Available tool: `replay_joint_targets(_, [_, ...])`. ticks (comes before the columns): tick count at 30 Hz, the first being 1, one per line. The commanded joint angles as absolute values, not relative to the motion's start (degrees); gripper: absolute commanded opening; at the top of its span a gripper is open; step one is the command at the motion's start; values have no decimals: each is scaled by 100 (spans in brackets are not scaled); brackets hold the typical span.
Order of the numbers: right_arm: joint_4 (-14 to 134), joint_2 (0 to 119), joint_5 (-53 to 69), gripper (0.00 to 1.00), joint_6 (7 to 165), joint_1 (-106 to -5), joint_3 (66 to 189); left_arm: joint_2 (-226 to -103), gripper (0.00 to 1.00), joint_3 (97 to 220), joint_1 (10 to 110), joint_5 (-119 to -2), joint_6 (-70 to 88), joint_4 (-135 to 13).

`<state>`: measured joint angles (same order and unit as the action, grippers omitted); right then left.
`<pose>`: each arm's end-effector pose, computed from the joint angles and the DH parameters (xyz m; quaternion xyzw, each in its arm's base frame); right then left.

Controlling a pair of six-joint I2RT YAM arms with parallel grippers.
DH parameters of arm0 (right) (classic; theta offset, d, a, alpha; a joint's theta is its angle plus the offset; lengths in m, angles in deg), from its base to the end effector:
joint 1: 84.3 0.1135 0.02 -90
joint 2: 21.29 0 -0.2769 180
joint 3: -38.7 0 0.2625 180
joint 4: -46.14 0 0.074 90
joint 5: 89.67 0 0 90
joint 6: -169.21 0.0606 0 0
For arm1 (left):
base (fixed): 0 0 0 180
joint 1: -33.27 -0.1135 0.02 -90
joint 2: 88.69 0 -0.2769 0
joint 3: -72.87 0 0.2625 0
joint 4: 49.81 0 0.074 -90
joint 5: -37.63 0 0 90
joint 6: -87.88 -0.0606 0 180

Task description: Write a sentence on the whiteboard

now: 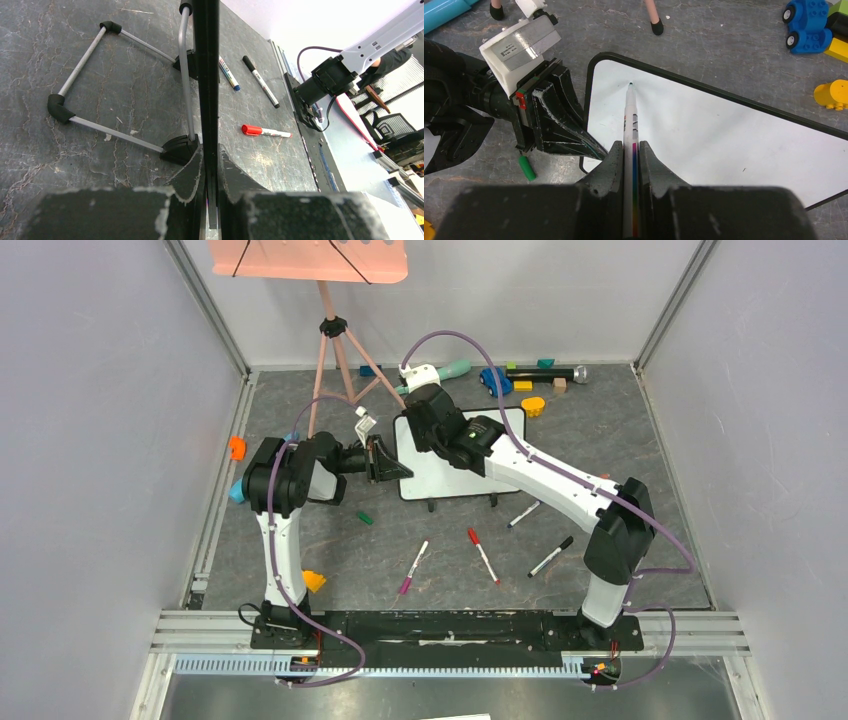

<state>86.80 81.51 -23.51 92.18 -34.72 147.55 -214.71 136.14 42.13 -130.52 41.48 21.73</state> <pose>0.3097 0.3259 0.3377 -0.1810 0.8527 0.0798 0.4836 0.3747 -0.1184 0.1173 0.3059 0.6251 -0.6285 0.3474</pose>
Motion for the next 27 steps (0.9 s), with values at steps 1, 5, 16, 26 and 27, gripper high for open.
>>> replay_joint_targets(1, [8513,7952,-2460,0,9212,-3501,14747,-21447,2,13776,4248,-13166,4042,2619])
replay_joint_targets(5, [8493,7994,-2504,0,9221,-3524,14795,-21447,2,13768,4241,-13152,4047,2619])
replay_joint_targets(16, [8524,8151,-2580,0,9199,-3552,14901,-21434,2,13770,4241,-13165,4034,2619])
replay_joint_targets(26, [8498,8320,-2626,0,9191,-3572,15001,-21411,2,13741,4241,-13174,3998,2619])
replay_joint_targets(27, [8485,8334,-2610,0,9195,-3569,15015,-21412,2,13741,4241,-13184,4003,2619])
